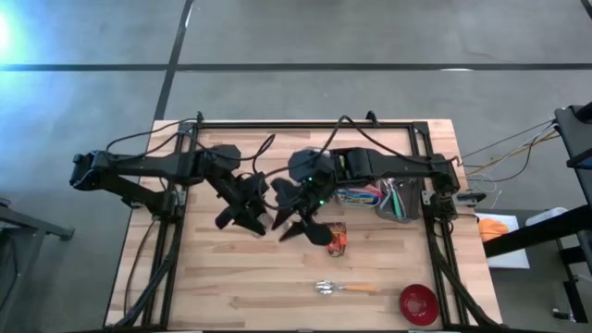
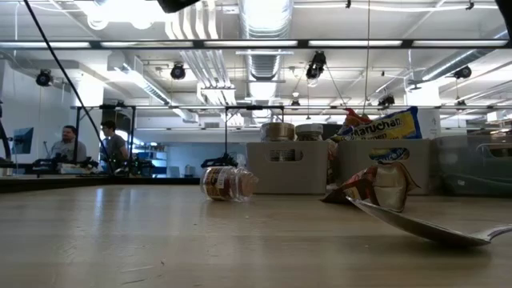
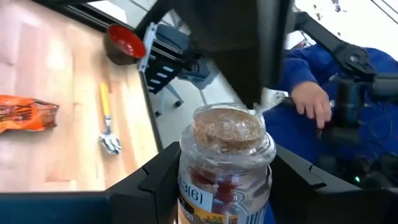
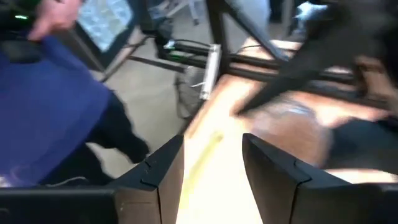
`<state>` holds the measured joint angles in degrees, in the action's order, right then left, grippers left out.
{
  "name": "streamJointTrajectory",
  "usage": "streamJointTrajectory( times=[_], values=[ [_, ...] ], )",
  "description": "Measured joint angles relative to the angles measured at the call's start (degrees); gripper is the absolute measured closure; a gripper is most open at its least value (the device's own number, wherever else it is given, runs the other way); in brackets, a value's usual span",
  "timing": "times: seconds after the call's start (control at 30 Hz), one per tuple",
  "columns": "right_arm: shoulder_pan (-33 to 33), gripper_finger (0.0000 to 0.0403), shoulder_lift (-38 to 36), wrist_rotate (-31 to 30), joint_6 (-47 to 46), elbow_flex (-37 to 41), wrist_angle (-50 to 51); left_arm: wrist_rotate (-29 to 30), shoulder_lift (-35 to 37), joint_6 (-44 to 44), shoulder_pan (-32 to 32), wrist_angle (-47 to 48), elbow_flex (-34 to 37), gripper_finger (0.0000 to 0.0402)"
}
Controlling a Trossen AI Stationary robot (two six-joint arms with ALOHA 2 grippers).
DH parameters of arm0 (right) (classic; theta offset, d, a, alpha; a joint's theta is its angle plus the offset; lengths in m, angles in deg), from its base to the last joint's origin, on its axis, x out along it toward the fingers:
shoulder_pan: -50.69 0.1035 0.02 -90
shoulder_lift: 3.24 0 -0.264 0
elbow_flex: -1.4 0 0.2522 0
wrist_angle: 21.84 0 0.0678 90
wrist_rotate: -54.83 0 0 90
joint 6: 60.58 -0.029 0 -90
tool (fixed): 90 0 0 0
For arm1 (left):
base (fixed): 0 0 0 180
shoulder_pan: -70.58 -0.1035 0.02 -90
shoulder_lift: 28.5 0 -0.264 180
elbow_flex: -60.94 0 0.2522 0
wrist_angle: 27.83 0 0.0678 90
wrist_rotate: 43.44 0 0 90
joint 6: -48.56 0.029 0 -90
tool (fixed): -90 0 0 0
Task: Pick & Place Food Item
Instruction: Put the bottom brown seasoning bottle into the left gray bin
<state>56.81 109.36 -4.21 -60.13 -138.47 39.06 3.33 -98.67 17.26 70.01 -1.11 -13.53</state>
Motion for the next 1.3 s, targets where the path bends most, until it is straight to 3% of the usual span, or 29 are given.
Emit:
streamJointTrajectory(
  times=[0.2,1.03,1.13,1.3],
  values=[
    [0.25,0.0244,-0.37,-3.27,0.88,0.0,-1.54,0.01,0.44,0.24,0.04,0.64,-0.07,0.022],
    [0.29,0.0239,-3.45,-0.93,2.89,0.0,-1.06,-0.28,0.37,-0.24,0.1,0.38,-0.09,0.022],
    [0.32,0.021,-3.45,-0.91,2.65,0.0,-1.05,-0.28,0.37,-0.25,0.1,0.25,-0.07,0.022],
    [0.4,0.0112,-3.45,-0.93,3.96,0.0,-1.9,-0.3,0.37,-0.23,0.1,0.22,-0.07,0.022]
  ],
)
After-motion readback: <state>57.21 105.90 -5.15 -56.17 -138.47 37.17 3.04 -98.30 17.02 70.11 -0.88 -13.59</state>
